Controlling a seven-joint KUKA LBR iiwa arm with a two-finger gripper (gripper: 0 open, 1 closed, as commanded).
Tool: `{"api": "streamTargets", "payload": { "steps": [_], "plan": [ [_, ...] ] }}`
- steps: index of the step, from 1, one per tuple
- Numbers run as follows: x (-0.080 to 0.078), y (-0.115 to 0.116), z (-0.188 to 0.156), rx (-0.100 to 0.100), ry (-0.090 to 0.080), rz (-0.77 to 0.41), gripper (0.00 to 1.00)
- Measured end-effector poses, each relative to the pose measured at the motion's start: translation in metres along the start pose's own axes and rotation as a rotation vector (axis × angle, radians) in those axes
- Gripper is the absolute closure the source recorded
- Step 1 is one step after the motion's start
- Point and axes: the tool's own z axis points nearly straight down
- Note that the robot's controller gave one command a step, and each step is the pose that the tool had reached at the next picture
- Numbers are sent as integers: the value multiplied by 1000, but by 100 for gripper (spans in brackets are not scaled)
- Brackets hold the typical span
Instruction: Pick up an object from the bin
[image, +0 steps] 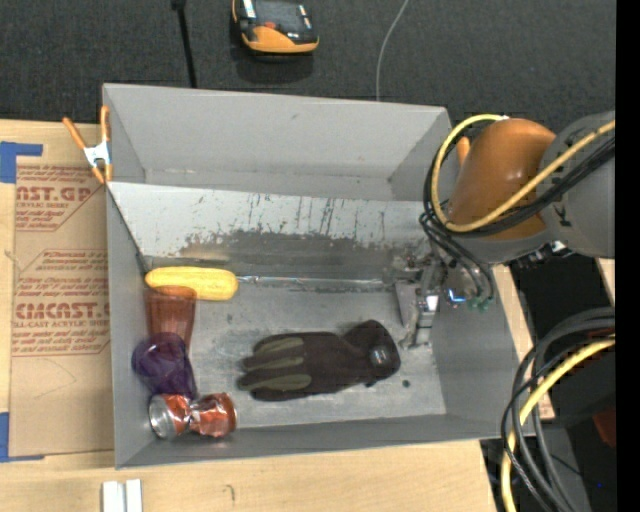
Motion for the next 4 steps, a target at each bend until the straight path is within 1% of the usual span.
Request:
{"api": "streamTargets", "payload": {
  "steps": [1,2,3,4],
  "plan": [
    [-1,0,-5,1,-7,-1,0],
    [6,9,26,2,-14,-62,0],
    [50,7,74,1,-7,-140,0],
    [56,49,77,-1,-7,96,100]
  ]
}}
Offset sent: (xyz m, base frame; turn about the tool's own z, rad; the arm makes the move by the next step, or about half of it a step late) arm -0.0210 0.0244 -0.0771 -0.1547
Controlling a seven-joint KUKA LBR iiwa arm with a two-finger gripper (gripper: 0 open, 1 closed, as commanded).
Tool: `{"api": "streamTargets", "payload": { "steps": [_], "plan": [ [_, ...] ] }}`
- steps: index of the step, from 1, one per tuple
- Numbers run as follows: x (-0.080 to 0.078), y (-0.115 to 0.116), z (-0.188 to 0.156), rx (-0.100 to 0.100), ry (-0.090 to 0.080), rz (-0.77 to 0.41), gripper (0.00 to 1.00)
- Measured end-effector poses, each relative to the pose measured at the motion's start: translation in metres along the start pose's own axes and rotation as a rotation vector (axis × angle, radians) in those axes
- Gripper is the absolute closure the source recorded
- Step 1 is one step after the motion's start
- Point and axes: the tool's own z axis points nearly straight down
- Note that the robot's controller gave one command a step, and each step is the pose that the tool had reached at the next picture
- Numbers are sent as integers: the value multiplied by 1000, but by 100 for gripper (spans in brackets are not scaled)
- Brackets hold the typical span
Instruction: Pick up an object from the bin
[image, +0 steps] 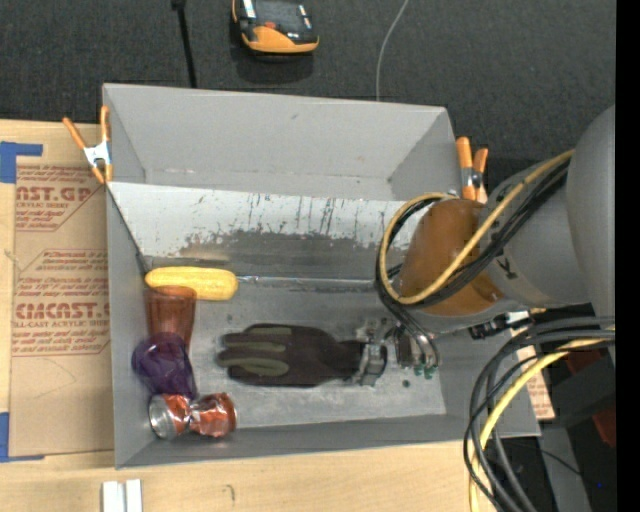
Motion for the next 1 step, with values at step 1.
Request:
{"api": "streamTargets", "payload": {
  "steps": [1],
  "plan": [
    [0,0,0,0,0,0,100]
  ]
}}
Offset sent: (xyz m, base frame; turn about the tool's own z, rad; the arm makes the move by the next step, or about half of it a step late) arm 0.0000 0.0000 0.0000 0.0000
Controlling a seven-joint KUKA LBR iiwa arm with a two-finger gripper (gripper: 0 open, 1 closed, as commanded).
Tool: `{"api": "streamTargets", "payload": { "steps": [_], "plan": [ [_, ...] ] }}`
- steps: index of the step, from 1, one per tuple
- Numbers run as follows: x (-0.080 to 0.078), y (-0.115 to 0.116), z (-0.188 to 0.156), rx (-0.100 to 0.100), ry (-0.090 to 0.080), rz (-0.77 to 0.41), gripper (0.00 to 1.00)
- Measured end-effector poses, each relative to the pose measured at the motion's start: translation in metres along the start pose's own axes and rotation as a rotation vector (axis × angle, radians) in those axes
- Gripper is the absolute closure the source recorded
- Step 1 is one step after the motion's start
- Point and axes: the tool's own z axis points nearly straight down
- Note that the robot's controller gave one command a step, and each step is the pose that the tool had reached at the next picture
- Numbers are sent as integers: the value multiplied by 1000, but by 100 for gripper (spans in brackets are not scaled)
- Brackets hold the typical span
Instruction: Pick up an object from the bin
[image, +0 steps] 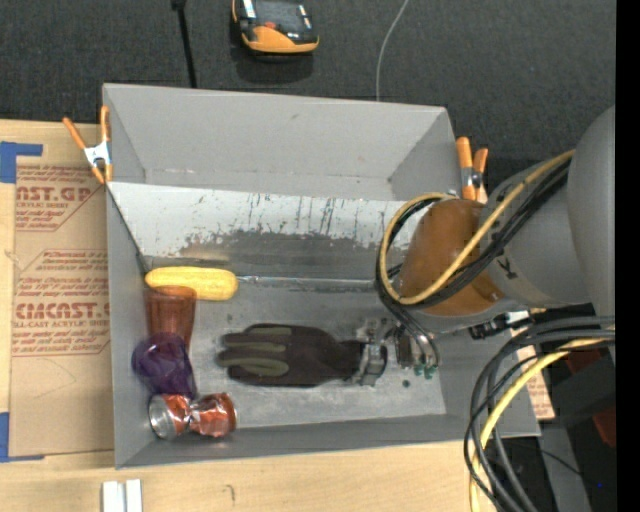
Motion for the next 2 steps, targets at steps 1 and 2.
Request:
{"api": "streamTargets", "payload": {
  "steps": [1,2],
  "plan": [
    [0,0,0,0,0,0,100],
    [0,0,0,1,0,0,100]
  ]
}}
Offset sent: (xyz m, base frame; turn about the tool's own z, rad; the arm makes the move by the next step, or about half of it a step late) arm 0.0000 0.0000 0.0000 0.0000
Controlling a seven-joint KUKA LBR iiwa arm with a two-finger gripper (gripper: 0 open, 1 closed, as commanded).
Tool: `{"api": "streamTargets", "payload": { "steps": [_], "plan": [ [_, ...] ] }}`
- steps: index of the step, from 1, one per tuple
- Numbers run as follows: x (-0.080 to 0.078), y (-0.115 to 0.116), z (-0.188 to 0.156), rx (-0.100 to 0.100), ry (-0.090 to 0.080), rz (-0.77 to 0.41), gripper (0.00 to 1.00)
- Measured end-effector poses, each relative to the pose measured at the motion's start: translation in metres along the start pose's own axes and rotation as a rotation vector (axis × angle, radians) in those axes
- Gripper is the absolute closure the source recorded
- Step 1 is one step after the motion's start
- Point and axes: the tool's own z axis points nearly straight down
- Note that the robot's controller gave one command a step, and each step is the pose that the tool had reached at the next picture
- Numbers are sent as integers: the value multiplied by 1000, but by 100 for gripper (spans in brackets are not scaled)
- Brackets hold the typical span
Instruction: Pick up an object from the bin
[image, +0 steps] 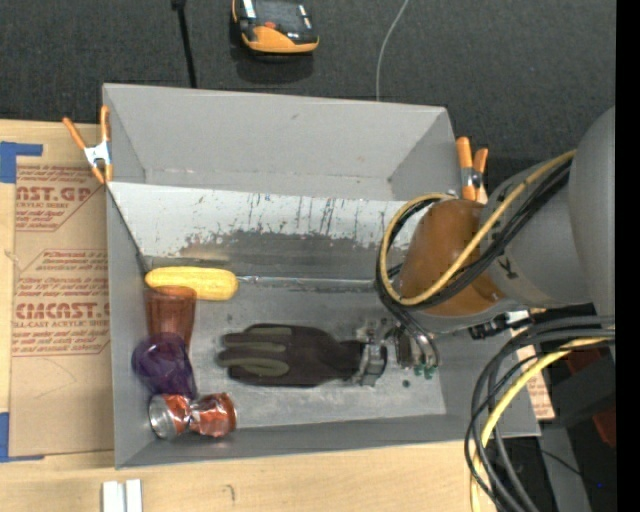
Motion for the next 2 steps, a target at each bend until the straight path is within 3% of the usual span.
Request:
{"api": "streamTargets", "payload": {
  "steps": [2],
  "plan": [
    [0,0,0,0,0,0,100]
  ]
}}
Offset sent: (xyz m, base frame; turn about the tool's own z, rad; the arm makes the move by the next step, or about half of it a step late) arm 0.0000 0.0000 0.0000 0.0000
